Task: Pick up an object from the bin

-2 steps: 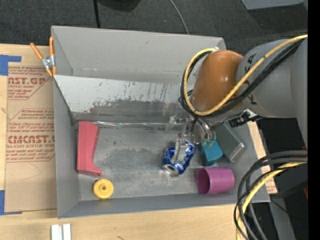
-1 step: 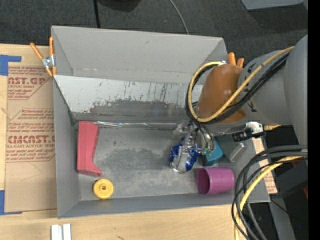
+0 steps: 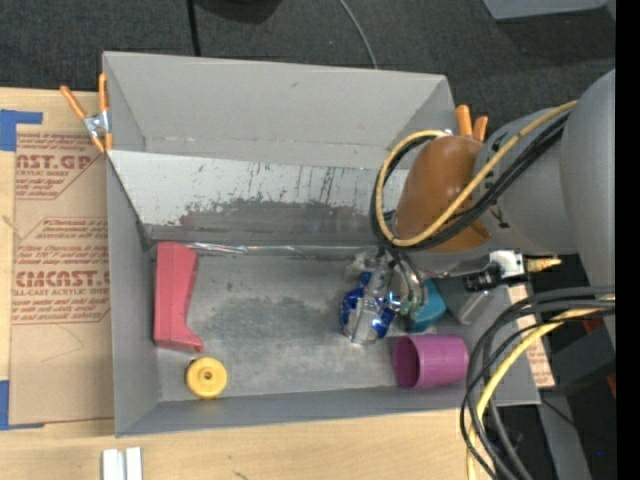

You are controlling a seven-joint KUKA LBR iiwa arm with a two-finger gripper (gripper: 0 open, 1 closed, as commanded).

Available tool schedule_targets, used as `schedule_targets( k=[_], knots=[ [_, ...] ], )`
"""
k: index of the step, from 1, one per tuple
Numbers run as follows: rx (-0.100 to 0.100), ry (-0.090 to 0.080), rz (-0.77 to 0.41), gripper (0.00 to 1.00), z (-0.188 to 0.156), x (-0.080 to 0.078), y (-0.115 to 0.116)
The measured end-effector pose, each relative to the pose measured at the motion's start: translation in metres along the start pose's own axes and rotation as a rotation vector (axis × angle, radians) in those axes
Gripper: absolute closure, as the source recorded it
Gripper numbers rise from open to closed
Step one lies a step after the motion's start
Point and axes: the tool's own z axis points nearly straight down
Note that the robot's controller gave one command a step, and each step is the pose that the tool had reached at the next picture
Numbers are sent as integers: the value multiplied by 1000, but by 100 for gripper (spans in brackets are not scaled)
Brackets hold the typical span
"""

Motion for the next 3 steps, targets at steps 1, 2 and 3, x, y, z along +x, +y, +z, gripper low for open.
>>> schedule_targets(
  k=[1, 2, 3],
  knots=[
    [-5, -6, -27, 0, 1, -15, -10],
    [-26, -8, 38, 0, 0, -13, -22],
    [-13, -7, 46, 0, -4, -11, -13]
  ],
)
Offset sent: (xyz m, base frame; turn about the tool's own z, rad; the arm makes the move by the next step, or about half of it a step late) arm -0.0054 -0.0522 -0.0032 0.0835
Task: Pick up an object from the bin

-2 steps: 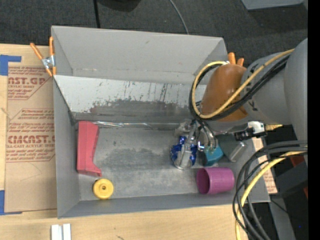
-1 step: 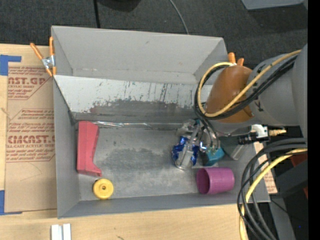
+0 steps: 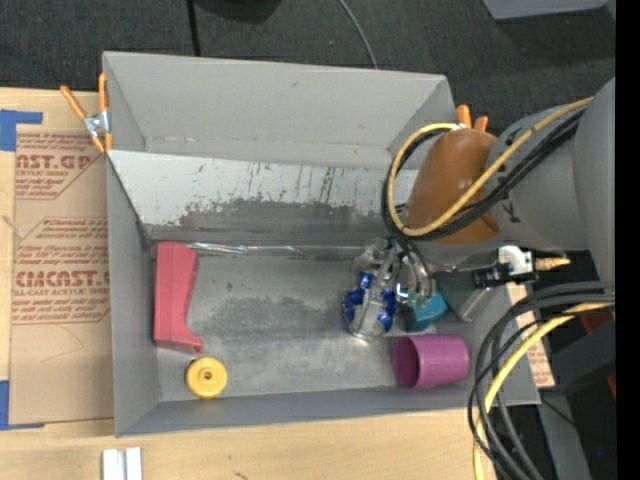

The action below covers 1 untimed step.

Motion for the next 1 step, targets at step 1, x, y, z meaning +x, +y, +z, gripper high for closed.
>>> schedule_targets(
  k=[1],
  knots=[
    [4, -1, -13, 0, 0, 1, 4]
  ],
)
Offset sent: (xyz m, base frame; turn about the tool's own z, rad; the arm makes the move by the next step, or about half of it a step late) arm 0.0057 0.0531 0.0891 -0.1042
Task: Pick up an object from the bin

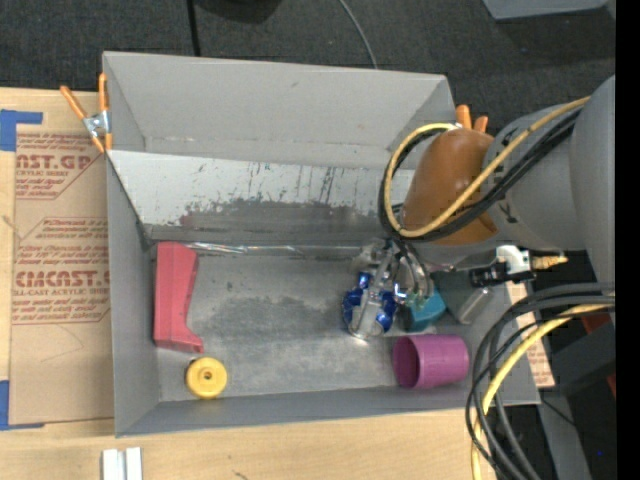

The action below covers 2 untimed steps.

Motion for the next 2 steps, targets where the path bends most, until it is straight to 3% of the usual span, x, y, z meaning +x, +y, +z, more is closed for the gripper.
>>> schedule_targets(
  k=[1, 2],
  knots=[
    [4, 9, 16, 0, -34, 8, 20],
    [-1, -6, -80, 0, -47, -7, 0]
  ],
)
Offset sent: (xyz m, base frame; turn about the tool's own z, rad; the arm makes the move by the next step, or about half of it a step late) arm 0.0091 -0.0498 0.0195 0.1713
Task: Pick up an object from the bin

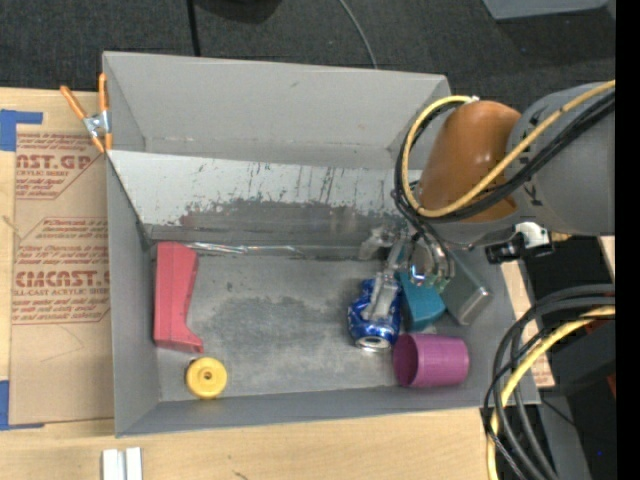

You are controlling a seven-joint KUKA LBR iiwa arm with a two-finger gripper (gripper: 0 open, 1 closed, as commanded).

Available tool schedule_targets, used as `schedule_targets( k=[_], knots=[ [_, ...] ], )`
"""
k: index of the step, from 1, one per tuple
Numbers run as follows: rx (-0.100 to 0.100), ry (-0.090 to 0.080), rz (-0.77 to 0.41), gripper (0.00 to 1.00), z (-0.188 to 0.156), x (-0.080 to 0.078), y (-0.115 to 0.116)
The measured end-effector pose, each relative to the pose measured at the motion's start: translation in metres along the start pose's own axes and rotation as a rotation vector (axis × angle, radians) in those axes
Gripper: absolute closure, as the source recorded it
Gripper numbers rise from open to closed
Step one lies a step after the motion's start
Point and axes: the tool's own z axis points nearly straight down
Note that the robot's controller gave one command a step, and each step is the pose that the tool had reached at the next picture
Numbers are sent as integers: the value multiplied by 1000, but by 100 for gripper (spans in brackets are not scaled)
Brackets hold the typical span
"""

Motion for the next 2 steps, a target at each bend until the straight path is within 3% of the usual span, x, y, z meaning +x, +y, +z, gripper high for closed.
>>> schedule_targets(
  k=[1, 2],
  knots=[
    [3, 9, 196, 0, 27, 8, -18],
    [-9, -8, 241, 100, 57, -5, -42]
  ],
)
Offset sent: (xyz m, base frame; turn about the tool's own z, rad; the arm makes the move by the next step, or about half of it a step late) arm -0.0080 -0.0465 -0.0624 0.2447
